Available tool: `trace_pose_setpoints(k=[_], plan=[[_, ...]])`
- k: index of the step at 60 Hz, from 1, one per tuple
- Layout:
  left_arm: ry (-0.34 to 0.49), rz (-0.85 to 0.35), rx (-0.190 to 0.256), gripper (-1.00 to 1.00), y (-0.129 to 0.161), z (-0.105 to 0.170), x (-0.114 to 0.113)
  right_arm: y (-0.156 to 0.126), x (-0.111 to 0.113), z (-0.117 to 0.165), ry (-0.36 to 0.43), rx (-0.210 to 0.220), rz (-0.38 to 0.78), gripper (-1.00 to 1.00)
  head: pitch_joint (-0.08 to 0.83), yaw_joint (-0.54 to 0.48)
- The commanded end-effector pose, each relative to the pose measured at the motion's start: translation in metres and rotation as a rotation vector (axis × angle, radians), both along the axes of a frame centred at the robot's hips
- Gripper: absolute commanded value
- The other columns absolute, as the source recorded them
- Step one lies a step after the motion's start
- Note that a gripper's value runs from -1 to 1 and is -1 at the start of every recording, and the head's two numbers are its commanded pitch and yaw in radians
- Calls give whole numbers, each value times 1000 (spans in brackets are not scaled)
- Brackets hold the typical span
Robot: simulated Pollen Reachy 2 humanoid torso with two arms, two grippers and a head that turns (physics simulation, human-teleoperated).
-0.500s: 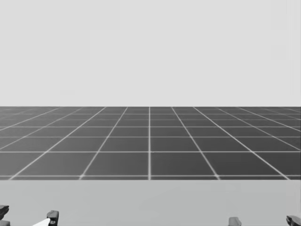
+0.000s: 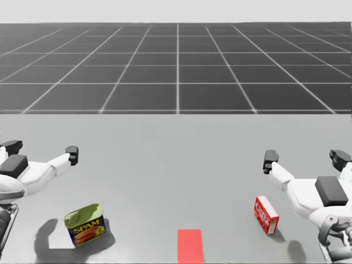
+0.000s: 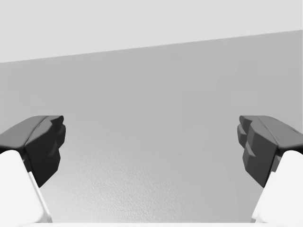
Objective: Look at the card. If it is red, pick the object on the left. If it is green, pick the object on the right.
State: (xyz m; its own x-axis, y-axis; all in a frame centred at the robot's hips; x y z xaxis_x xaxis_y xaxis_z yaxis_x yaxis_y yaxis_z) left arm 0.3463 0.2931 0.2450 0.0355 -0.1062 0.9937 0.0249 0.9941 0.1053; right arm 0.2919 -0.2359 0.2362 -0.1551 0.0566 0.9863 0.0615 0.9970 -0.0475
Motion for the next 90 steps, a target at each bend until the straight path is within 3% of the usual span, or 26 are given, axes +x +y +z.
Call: trace_pose_setpoints(k=[1, 15, 34, 58, 77, 90], plan=[[3, 0, 7, -1000, 1, -1, 1, 4, -1, -2, 1, 10, -1, -1000, 485, 17], [3, 2, 10, -1000, 2, -1, 2, 5, -1, 0, -5, 1, 3, -1000, 654, -7], [-1, 4, 6, -1000, 3, 1, 2, 5, -1, 0, -1, 1, 7, -1000, 778, -36], [1, 7, 4, -1000, 2, 1, 2, 5, -1, 0, 4, 0, 9, -1000, 773, 0], [4, 8, 8, -1000, 2, 1, 2, 7, -2, -1, 11, 1, 14, -1000, 735, 242], [-3, -12, 21, -1000, 1, 2, 0, 7, -1, -2, 15, 0, 14, -1000, 711, 294]])
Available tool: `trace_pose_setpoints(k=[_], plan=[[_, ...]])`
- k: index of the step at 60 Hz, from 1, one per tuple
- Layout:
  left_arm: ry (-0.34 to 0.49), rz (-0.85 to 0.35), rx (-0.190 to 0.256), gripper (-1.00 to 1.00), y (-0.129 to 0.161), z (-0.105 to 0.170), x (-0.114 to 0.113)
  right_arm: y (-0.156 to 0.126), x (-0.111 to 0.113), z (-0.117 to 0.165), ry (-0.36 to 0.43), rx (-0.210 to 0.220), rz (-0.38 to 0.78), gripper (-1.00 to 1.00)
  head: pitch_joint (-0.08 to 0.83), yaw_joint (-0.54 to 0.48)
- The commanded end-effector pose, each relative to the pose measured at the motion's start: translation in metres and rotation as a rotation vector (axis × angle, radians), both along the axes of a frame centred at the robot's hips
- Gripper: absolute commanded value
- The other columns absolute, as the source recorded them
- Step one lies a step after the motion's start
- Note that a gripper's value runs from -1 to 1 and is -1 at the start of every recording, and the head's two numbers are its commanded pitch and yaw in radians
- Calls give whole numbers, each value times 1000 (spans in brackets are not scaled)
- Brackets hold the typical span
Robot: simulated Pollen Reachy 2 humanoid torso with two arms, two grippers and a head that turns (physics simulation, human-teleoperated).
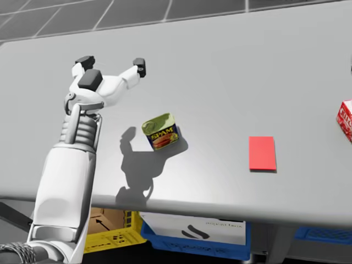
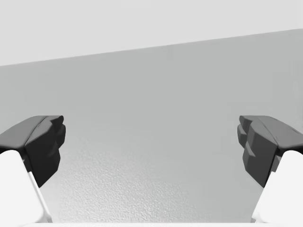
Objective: Look at the card. If it is red, pick the object on the left. If it is green, pick the object on the right.
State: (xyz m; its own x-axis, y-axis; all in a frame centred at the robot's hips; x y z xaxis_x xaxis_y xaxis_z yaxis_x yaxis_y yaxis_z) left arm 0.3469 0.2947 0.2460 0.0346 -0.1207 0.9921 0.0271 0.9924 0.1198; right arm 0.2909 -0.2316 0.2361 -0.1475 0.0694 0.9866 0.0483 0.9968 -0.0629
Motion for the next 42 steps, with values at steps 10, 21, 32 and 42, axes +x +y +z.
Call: trace_pose_setpoints(k=[10, 21, 32, 42], plan=[[-3, -17, -18, -1000, -2, 3, -3, 3, -1, -3, 6, 16, 4, -1000, 713, 317], [-23, -71, -45, -1000, -10, 18, -22, 2, -1, -4, 9, 21, 4, -1000, 715, 325], [-47, -150, -89, -1000, -21, 38, -64, 1, 2, -8, 20, 22, -4, -1000, 709, 337], [-16, -260, -100, -1000, -12, 28, -97, 1, 3, -9, 22, 21, -6, -1000, 704, 347]])
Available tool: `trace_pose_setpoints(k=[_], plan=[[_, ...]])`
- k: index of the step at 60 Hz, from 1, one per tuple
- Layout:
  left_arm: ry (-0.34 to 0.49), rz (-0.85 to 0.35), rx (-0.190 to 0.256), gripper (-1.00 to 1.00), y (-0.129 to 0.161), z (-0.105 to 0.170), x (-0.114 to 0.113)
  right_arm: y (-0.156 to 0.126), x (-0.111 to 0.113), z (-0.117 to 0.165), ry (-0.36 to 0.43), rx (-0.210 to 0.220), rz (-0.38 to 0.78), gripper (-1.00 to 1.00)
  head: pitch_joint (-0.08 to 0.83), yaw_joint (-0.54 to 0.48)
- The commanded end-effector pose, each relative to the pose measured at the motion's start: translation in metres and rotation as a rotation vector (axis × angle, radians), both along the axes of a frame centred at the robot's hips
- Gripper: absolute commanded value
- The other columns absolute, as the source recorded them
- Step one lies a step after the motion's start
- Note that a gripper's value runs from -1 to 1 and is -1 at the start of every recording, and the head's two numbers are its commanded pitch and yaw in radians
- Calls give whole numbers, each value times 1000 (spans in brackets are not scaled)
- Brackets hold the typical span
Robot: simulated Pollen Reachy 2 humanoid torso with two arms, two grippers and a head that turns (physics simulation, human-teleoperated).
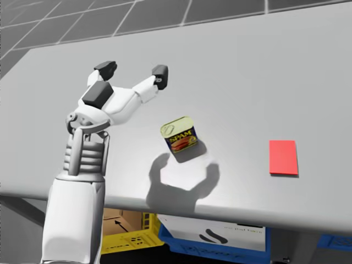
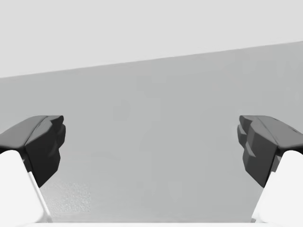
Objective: Look at the card. If it is red, pick the object on the left. If it is green, pick the object on the right.
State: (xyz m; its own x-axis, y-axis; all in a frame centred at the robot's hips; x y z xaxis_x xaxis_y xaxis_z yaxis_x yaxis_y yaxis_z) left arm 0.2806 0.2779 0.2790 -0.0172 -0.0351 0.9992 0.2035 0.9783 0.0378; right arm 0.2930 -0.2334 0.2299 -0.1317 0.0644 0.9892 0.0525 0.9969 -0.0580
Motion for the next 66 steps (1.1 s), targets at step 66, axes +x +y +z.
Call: trace_pose_setpoints(k=[66], plan=[[400, -322, 52, -1000, -5, -121, -3, 3, 3, -7, 8, 8, 2, -1000, 691, 338]])
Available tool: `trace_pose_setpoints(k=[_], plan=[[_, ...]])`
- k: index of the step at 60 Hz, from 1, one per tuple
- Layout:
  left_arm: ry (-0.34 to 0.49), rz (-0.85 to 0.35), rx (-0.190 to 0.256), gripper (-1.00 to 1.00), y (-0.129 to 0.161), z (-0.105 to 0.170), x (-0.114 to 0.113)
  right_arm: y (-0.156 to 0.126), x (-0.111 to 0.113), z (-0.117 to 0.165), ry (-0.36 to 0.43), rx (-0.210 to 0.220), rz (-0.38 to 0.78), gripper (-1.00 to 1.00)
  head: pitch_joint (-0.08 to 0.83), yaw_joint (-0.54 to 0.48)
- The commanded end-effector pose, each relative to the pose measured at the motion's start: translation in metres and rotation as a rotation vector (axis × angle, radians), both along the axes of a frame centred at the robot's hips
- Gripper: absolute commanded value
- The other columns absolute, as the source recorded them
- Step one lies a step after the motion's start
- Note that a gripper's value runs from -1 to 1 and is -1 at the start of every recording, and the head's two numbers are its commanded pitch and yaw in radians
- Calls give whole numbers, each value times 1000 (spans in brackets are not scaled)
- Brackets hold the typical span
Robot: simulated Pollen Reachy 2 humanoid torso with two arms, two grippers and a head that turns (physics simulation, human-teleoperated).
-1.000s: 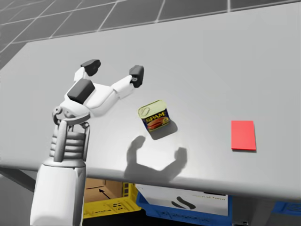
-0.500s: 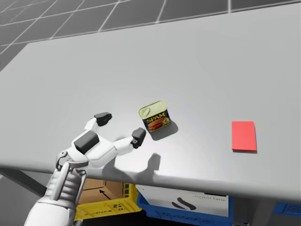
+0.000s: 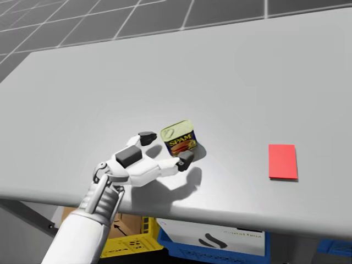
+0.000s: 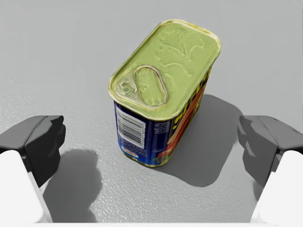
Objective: Look at the card. If it is red, pick the object on the left. If it is green, pick the object on the right.
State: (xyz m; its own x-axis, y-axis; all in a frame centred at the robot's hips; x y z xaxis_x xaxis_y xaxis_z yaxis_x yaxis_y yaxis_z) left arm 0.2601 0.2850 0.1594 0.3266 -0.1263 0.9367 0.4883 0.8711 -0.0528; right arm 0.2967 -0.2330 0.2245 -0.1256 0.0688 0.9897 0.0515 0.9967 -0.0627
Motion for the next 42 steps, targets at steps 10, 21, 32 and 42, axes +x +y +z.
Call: trace_pose_setpoints(k=[10, 21, 32, 42], plan=[[28, -18, 25, -1000, -20, -2, 25, 2, -1, 0, -6, 13, 0, -1000, 689, 334], [12, -27, 39, -1000, -25, -5, 28, 3, -1, 1, -8, 10, 1, -1000, 684, 332], [-5, -27, 40, 1000, -24, -7, 25, 3, -2, 1, -9, 11, 1, -1000, 678, 332], [-18, -30, 37, 1000, -24, -7, 24, 3, -2, 1, -11, 7, 2, -1000, 648, 331]])
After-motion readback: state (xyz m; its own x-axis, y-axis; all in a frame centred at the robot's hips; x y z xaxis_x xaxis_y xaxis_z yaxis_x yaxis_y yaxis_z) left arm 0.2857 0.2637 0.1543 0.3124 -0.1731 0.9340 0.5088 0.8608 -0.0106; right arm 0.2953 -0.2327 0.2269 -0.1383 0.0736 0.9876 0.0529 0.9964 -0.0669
